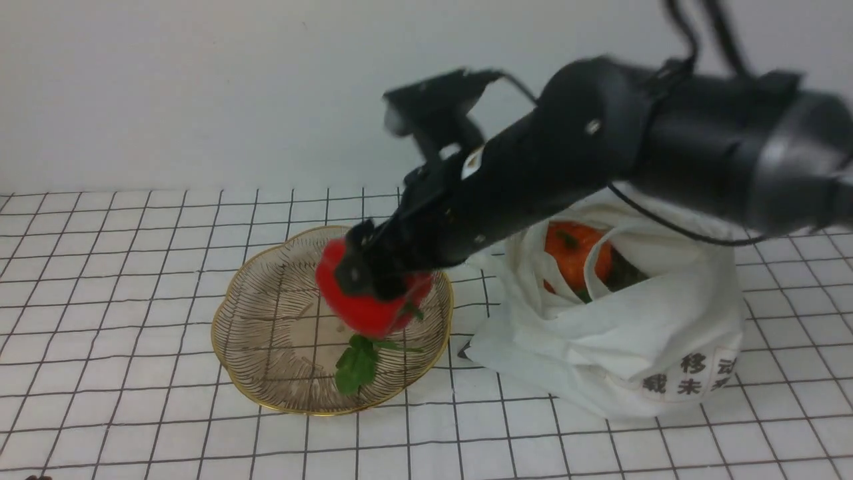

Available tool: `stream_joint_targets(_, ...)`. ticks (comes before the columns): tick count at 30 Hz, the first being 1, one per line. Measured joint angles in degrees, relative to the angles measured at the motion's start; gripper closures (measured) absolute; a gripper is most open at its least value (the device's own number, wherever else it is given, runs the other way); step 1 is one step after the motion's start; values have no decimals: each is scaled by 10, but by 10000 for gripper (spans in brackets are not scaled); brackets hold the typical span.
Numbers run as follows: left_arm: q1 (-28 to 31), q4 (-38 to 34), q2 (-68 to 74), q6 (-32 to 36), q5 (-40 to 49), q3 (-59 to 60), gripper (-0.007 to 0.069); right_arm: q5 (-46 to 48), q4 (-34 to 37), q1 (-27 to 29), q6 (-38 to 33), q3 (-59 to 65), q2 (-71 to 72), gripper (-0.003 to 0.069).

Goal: Take vegetables from bag on white checkered tablecloth place on plate.

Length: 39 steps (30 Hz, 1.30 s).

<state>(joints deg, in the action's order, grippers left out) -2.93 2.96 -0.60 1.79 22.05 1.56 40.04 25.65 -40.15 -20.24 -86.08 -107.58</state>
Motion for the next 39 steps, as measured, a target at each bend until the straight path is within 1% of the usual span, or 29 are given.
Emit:
stream_joint_targets(7, 0, 0, 0, 0, 0, 0, 632, -34, 5, -8, -6, -12, -92, 50)
stream_joint_targets(11, 0, 0, 0, 0, 0, 0, 632, -41, 10, -8, -6, -20, -104, 45)
stream_joint_targets(14, 0, 0, 0, 0, 0, 0, 632, -58, 12, -8, -7, -22, -104, -12)
stream_joint_targets(19, 0, 0, 0, 0, 0, 0, 632, -63, 10, -8, -7, -22, -100, -31)
stream_joint_targets(23, 0, 0, 0, 0, 0, 0, 632, -57, -18, -8, -8, -22, -62, -32)
stream_joint_targets(25, 0, 0, 0, 0, 0, 0, 632, -45, -51, -8, -5, -22, -33, -29)
stream_joint_targets(26, 0, 0, 0, 0, 0, 0, 632, -36, -79, -8, 3, -22, -17, -22)
stream_joint_targets(28, 0, 0, 0, 0, 0, 0, 632, -16, -139, -8, 35, -22, 27, 17)
stream_joint_targets(30, 0, 0, 0, 0, 0, 0, 632, 13, -224, -8, 101, -22, 92, 92)
stream_joint_targets(31, 0, 0, 0, 0, 0, 0, 632, 28, -266, -8, 132, -22, 125, 144)
stream_joint_targets(33, 0, 0, 0, 0, 0, 0, 632, 67, -357, -8, 202, -22, 209, 300)
stream_joint_targets(34, 0, 0, 0, 0, 0, 0, 632, 67, -364, -8, 206, -22, 209, 315)
stream_joint_targets(35, 0, 0, 0, 0, 0, 0, 632, 88, -407, -8, 241, -22, 258, 391)
stream_joint_targets(37, 0, 0, 0, 0, 0, 0, 632, 122, -458, -8, 293, -22, 329, 543)
stream_joint_targets(38, 0, 0, 0, 0, 0, 0, 632, 135, -475, -8, 311, -22, 356, 596)
stream_joint_targets(39, 0, 0, 0, 0, 0, 0, 632, 143, -480, -8, 323, -21, 371, 610)
